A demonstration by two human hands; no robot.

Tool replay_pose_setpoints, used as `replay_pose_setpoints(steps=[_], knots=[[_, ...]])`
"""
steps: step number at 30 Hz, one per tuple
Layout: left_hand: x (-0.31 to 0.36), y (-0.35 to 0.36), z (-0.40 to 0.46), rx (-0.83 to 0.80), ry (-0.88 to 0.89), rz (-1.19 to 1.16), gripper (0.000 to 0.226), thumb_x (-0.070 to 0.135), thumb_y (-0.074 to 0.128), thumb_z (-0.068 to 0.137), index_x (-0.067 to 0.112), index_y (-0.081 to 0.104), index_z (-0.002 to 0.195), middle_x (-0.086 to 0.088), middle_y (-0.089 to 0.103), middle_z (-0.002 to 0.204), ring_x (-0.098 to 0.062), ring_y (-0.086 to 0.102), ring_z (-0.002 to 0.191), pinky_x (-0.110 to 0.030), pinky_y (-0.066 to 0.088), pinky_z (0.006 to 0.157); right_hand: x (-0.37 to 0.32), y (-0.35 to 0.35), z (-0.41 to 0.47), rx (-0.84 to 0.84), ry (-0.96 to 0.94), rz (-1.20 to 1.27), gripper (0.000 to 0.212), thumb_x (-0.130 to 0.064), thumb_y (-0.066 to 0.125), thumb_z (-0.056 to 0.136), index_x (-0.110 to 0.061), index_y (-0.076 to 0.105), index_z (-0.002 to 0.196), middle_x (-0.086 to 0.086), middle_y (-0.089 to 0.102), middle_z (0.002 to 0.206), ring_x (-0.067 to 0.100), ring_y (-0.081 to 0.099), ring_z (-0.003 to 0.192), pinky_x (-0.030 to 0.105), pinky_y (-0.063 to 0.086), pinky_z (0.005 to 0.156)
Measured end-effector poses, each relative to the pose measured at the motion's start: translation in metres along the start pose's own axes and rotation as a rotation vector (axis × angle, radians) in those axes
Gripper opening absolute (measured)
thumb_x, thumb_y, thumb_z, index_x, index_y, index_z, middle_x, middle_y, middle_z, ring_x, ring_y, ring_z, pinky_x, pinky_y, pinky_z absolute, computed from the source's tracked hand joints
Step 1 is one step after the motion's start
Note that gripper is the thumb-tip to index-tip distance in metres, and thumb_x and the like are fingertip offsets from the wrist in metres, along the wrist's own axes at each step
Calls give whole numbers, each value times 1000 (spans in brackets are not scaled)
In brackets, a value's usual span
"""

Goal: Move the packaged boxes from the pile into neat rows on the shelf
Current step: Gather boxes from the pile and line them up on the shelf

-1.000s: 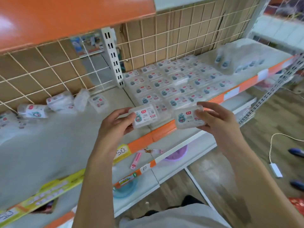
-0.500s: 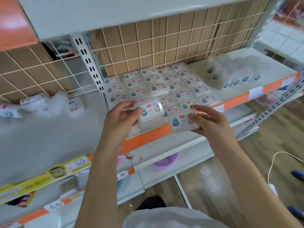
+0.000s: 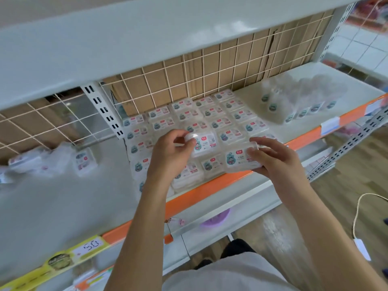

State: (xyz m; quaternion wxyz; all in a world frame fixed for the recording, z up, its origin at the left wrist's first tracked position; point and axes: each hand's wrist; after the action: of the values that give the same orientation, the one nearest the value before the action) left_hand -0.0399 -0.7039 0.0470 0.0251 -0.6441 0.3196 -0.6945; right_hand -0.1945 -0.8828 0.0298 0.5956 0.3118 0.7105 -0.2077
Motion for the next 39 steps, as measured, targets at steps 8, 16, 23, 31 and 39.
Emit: replay_pose_setpoints(steps=[8,16,23,31,39], knots=[[-4,21,19,8,-22,177,28,33,66,93,21,68,118,8,70,103,-11,65,95,-25,51,83,-13,-6,34,-57,9,-22,26,-12,73,89,-19,72,114,7,77,98,23,74,96,45,59,91],[-7,30,25,44,41,310,28,36,63,95,17,70,115,6,68,100,-10,63,91,-27,52,86,-8,-8,54,-126,34,-101,22,-14,74,88,-25,74,107,7,77,98,25,74,95,50,58,90],[-24,38,27,107,39,489,31,43,63,92,29,66,120,2,62,113,-21,52,110,-35,31,100,-6,-10,63,-178,30,-164,21,-19,74,88,-30,74,105,3,77,97,23,73,96,49,59,88],[-14,46,16,23,54,605,48,58,71,81,40,63,124,8,54,125,-23,30,128,-29,16,90,4,-5,62,-221,25,-258,19,-28,76,84,-40,74,99,-2,76,91,22,73,92,53,59,85],[-15,48,18,75,56,618,45,55,70,83,40,63,125,9,56,127,-24,33,126,-36,24,96,14,4,61,-212,-26,-455,30,-40,73,87,-37,68,117,-8,75,89,12,65,72,18,45,56]])
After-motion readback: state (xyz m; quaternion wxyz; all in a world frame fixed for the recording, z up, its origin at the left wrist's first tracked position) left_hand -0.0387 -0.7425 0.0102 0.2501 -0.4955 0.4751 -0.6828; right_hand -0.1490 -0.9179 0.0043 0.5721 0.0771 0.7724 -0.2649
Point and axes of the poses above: each hand's wrist, its own z-axis towards the middle knuckle, its own y-axis out of the palm, x = y × z
